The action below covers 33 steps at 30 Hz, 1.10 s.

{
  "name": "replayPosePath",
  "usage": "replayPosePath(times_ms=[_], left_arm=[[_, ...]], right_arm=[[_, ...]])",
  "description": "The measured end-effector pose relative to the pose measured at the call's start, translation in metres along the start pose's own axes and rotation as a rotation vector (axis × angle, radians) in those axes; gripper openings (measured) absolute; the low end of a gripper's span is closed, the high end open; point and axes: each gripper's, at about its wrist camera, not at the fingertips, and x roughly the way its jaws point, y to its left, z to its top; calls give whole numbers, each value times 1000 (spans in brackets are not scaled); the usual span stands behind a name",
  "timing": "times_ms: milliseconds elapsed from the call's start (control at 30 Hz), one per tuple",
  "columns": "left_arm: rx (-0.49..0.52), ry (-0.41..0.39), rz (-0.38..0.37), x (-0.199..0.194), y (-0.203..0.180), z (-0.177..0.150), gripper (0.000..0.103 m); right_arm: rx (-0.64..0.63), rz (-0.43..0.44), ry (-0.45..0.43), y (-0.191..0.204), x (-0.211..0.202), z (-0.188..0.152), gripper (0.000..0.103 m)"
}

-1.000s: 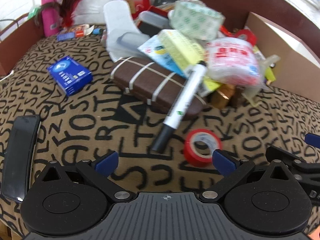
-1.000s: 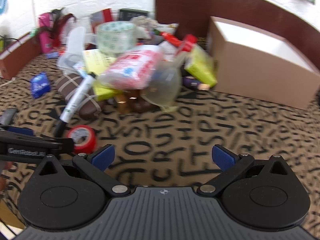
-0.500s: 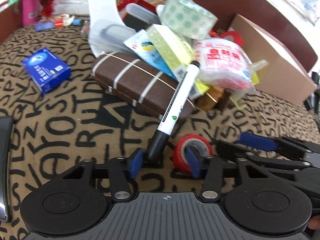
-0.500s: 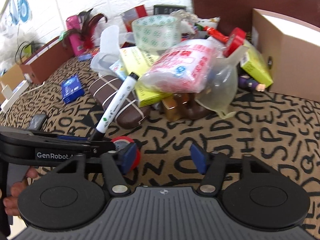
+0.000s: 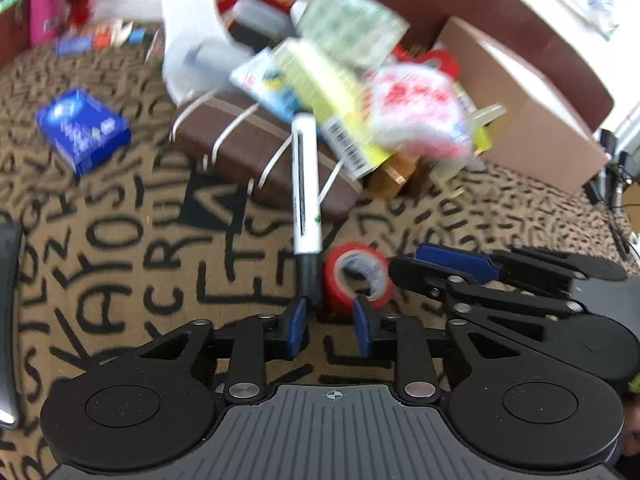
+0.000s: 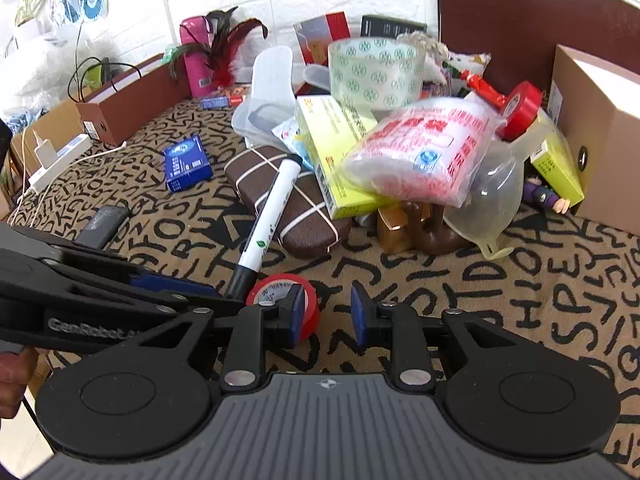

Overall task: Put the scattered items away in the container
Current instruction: 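Close the left gripper on the red tape roll and lift it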

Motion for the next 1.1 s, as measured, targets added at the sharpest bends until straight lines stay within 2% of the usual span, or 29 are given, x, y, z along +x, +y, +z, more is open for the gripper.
replayPosePath(times_ms=[100,167,267,367,500,567,700,800,867,1000,1100], left_arm=[[-65,5,-48,5,11,1,39],[-96,-2,-71,8,17,3,39],[-137,-6,-93,10,21,2,39],[-117,-5,-82,6,14,-3,39],[-86,34,-102,5,1,-15,39],[-88,22,-91,4,-3,-20,39],[-93,9,-147,-9,-9,-27,47],[-31,-33,-163,-22,-22,-31,52],[3,-57,-154,-23,-32,-31,53],[17,-39,-181,-28,-36,-34,53],[16,-42,-170,-32,-35,-37,53]], right_arm=[[31,37,31,-2,9,-3,19],[42,47,13,-3,12,-6,18],[30,15,1,-1,18,-7,18],[38,10,5,-2,21,-8,18],[-3,-11,29,0,10,-14,16],[-4,-15,38,-2,1,-22,16],[21,-22,55,-8,-21,-36,13],[25,-37,45,-10,-39,-42,13],[31,-44,28,-11,-45,-42,13],[45,-55,6,-12,-45,-40,14],[73,-33,-3,-14,-45,-40,18]])
